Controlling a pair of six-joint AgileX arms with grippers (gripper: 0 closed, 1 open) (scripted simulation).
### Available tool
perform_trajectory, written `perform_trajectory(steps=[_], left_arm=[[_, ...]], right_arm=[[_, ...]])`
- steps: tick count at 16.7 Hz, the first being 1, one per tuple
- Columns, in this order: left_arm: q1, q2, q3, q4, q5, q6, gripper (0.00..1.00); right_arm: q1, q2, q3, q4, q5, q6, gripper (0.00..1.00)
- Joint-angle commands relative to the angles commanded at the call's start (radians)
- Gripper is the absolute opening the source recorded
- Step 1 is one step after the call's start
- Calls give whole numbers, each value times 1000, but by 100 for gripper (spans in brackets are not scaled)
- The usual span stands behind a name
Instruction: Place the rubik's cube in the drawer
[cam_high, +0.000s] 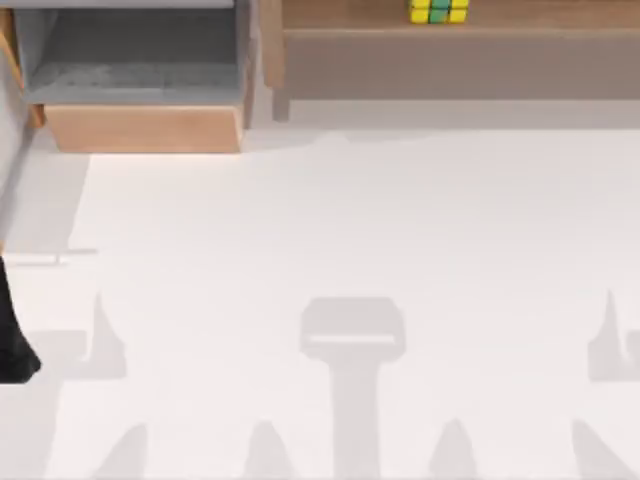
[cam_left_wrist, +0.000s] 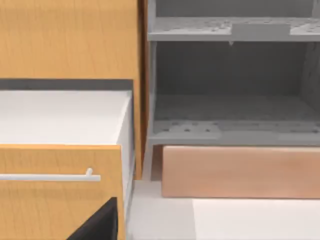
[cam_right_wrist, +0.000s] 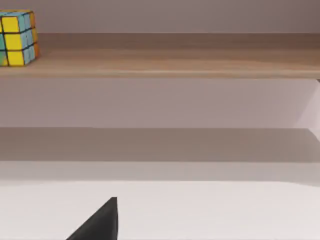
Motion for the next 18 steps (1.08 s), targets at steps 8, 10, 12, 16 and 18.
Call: perform_trajectory(steps=[8, 10, 12, 16, 18], left_arm=[[-74, 203, 140, 59, -66, 2, 100], [-123, 338, 235, 98, -111, 3, 100], [-181, 498, 347, 145, -164, 5, 100], [-315, 872, 612, 255, -289, 9, 100], [-386, 1075, 757, 315, -356, 11, 100]], right_arm=[[0, 0, 0, 0, 0, 0, 100], [0, 0, 0, 0, 0, 0, 100], [0, 0, 0, 0, 0, 0, 100], [0, 0, 0, 0, 0, 0, 100], [0, 0, 0, 0, 0, 0, 100]])
